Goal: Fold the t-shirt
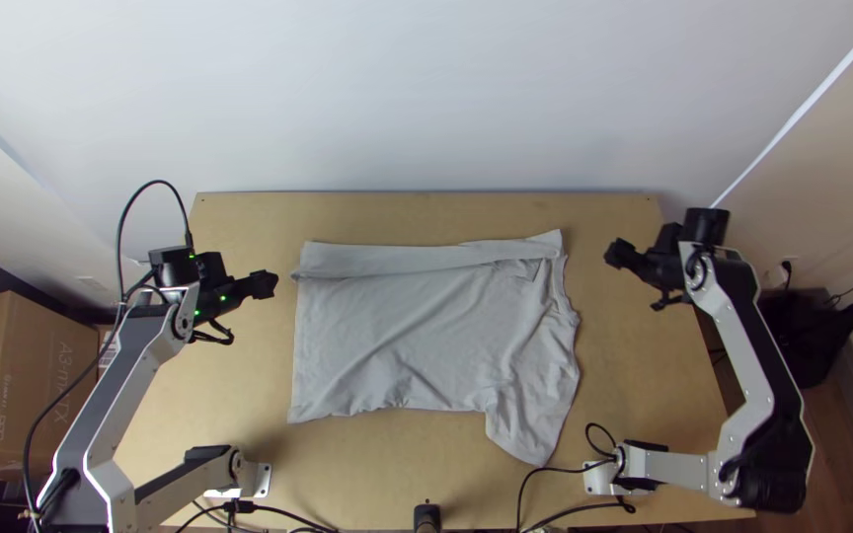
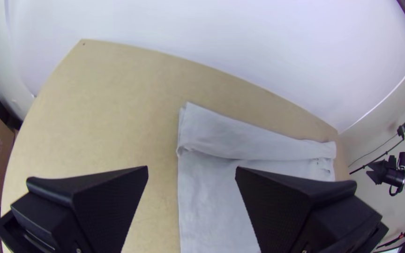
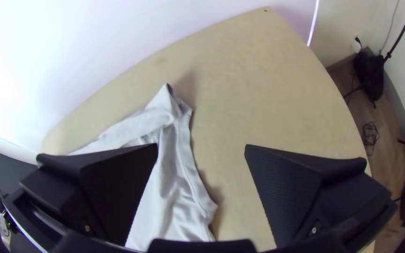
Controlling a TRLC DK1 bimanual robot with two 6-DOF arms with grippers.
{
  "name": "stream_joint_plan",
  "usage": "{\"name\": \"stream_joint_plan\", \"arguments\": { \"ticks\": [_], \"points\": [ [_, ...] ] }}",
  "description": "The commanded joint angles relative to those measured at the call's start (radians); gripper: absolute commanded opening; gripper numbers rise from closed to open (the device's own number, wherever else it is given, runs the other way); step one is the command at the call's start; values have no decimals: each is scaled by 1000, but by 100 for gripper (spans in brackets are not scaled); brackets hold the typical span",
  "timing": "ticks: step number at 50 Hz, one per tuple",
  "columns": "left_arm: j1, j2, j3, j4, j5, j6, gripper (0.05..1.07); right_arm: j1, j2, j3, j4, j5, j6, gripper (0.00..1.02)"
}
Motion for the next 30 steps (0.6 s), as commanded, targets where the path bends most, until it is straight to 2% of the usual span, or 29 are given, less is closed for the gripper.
{"name": "stream_joint_plan", "arguments": {
  "ticks": [1, 2, 5, 11, 20, 23, 30],
  "points": [
    [6, -67, 61, -65, 21, 22, 95, -29, -92, -60, -133, -19, -66, 93],
    [6, -76, 68, -76, 22, 23, 95, -29, -104, -62, -184, -19, -86, 99],
    [5, -104, 83, -100, 24, 23, 95, -26, -131, -66, -314, -19, -144, 99],
    [5, -139, 104, -137, 24, 23, 95, -8, -180, -121, -446, -29, -192, 99],
    [6, -172, 137, -185, 24, 22, 95, 0, -174, -272, -520, -43, -200, 99],
    [6, -181, 138, -196, 24, 20, 95, 1, -157, -299, -567, -62, -232, 98],
    [3, -211, 130, -216, 24, 16, 95, 10, -128, -352, -570, -91, -232, 86]
  ]
}}
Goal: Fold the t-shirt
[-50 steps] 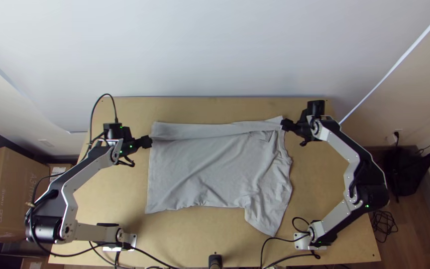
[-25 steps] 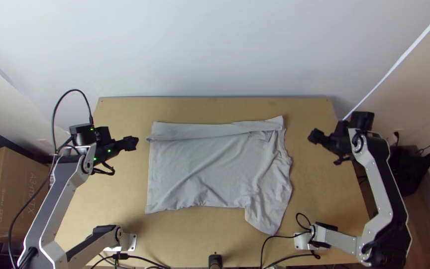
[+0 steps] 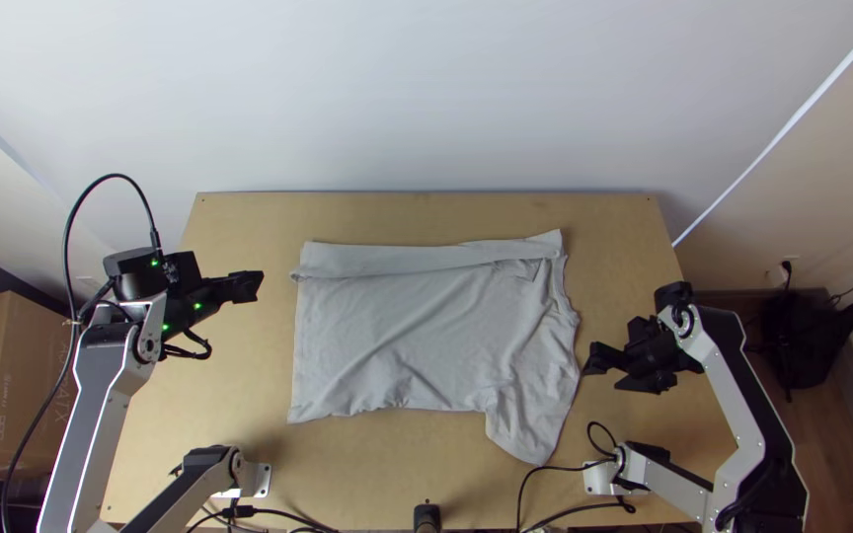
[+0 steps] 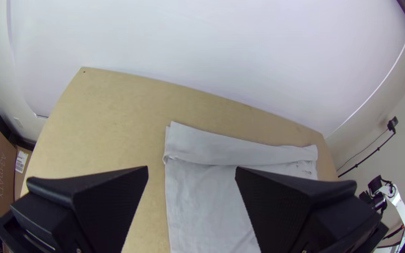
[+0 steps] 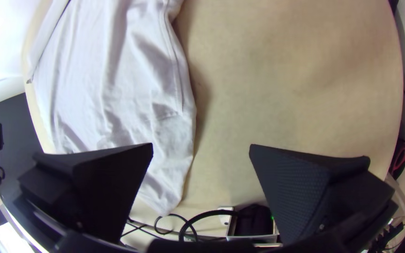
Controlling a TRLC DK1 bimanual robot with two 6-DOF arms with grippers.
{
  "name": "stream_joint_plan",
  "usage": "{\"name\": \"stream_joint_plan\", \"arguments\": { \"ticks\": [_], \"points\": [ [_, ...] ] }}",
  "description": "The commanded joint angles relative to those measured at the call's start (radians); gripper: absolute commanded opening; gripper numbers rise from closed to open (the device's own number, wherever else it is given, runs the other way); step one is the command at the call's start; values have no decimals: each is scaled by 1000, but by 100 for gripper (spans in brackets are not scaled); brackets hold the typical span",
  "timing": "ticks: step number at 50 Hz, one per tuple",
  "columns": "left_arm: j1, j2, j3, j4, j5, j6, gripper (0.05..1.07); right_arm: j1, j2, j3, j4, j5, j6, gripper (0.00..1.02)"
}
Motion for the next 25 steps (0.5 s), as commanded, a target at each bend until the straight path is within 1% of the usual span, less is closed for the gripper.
{"name": "stream_joint_plan", "arguments": {
  "ticks": [1, 4, 8, 9, 11, 14, 15, 25],
  "points": [
    [3, -34, 18, -18, 9, 5, 95, 22, 30, -41, -15, -28, -25, 86],
    [3, -45, 14, -26, 9, 5, 95, 45, 44, -56, -10, -36, -21, 86],
    [3, -59, 6, -32, 7, 5, 95, 71, 59, -68, -1, -42, -14, 83],
    [3, -62, 4, -32, 7, 5, 95, 78, 61, -71, 5, -42, -13, 81],
    [5, -66, 1, -37, 7, 3, 95, 88, 65, -74, 19, -42, -8, 72],
    [5, -74, 0, -43, 7, 3, 95, 102, 67, -82, 56, -45, 9, 63],
    [5, -77, -2, -44, 7, 3, 95, 104, 67, -85, 63, -45, 13, 62],
    [9, -99, -5, -57, 7, 3, 95, 136, 117, -94, 105, -47, 27, 61]
  ]
}}
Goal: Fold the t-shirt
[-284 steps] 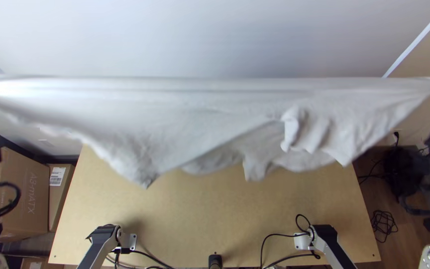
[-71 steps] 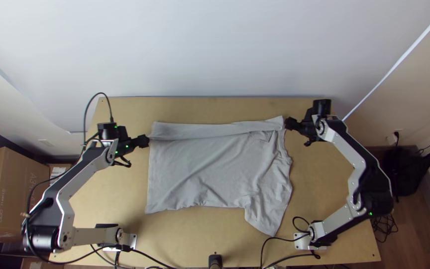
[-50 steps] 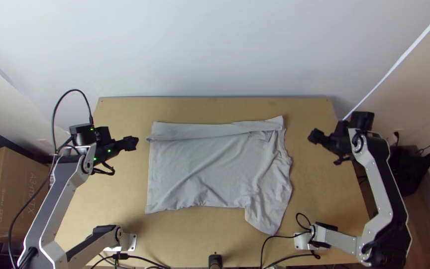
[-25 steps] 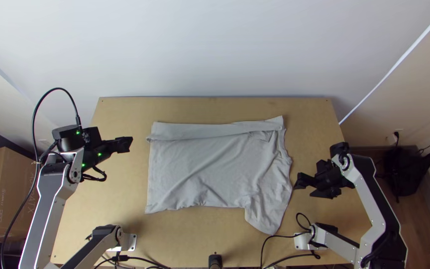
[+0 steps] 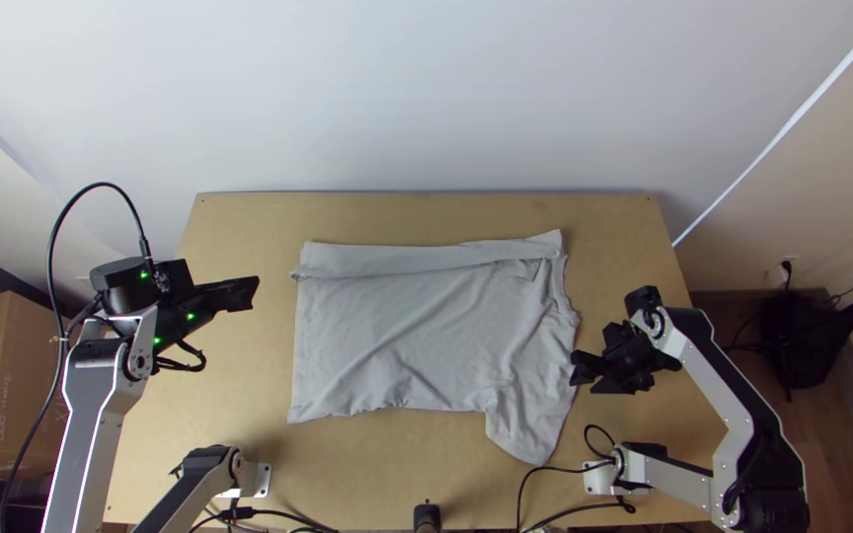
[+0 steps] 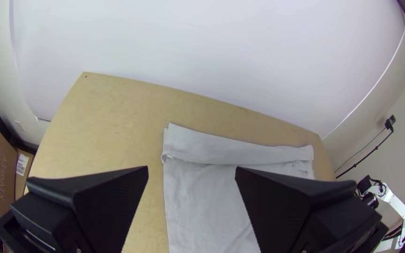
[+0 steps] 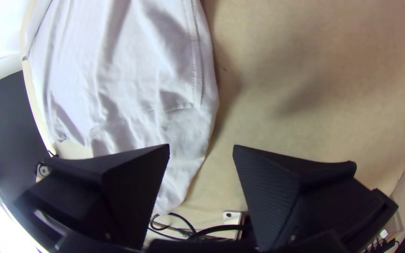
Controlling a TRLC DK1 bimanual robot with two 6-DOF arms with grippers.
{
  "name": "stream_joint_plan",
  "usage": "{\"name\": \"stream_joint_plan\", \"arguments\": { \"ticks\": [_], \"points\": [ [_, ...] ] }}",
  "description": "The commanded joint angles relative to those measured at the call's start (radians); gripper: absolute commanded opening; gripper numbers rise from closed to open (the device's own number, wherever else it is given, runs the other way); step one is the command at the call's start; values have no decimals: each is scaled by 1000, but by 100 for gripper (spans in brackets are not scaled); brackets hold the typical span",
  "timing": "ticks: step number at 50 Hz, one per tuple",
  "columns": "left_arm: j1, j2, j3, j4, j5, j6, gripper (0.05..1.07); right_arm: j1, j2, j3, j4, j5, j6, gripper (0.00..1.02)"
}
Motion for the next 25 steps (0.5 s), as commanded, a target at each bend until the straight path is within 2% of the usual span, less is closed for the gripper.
{"name": "stream_joint_plan", "arguments": {
  "ticks": [1, 14, 25],
  "points": [
    [9, -22, -5, -13, 8, 5, 95, 18, 39, -26, 15, -11, 14, 61],
    [13, -30, -2, -24, 6, 12, 95, 69, 106, -48, 37, -11, 22, 61],
    [12, -26, 4, -24, 8, 14, 95, 191, 96, -83, 11, -13, 67, 61]
  ]
}}
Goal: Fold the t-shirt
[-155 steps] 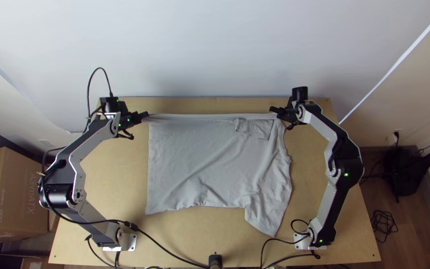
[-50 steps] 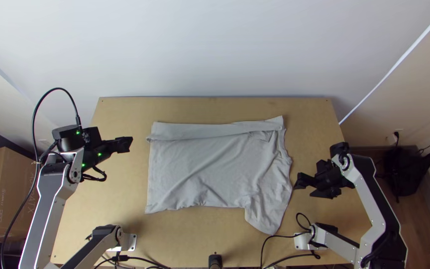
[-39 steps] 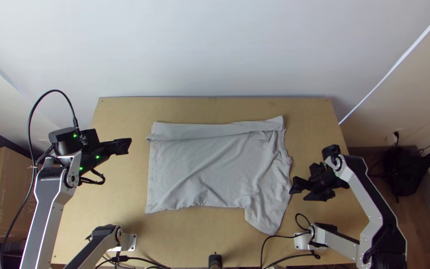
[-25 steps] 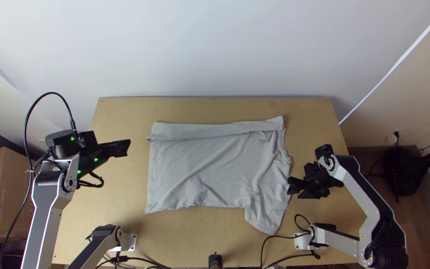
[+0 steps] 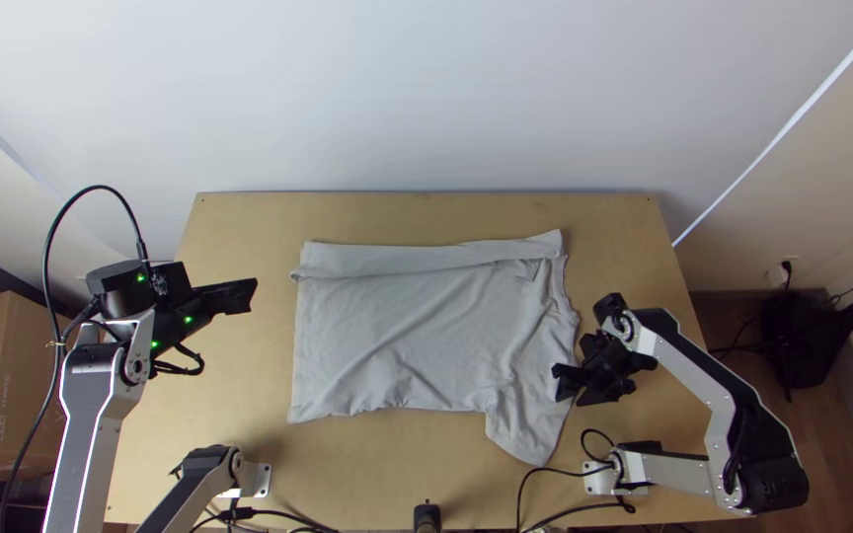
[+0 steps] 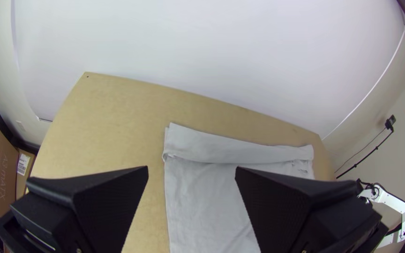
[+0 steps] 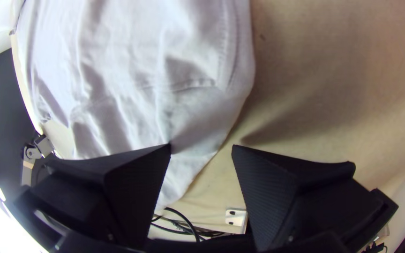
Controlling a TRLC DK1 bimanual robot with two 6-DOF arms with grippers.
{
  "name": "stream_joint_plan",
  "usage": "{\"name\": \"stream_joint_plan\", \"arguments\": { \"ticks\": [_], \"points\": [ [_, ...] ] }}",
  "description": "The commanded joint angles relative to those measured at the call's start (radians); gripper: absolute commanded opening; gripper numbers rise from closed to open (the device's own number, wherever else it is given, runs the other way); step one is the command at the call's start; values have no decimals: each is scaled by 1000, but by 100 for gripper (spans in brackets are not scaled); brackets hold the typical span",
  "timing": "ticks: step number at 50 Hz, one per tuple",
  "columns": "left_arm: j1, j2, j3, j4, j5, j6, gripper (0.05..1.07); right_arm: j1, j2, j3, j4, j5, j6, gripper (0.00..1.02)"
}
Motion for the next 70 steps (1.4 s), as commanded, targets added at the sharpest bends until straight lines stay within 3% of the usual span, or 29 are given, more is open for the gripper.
{"name": "stream_joint_plan", "arguments": {
  "ticks": [1, 22, 31, 44, 51, 58, 70],
  "points": [
    [6, -10, 4, -6, 8, 10, 95, 46, 7, -34, -20, -12, 39, 61],
    [-10, -13, -2, -32, 6, 38, 95, 181, 51, -76, 0, -38, 89, 60],
    [-82, 3, -5, -188, 0, 184, 95, 198, 11, -96, 55, -38, 91, 2],
    [-166, 64, -39, -473, -75, 352, 95, 221, 2, -76, 50, -38, 100, 2],
    [-247, 122, -71, -569, -173, 379, 94, 220, 2, -60, 49, -38, 103, 3],
    [-332, 168, -112, -621, -178, 398, 94, 220, 5, -47, 47, -38, 106, 2],
    [-577, 308, -177, -607, -176, 253, 92, 217, 8, -10, 35, -38, 120, 2]
  ]
}}
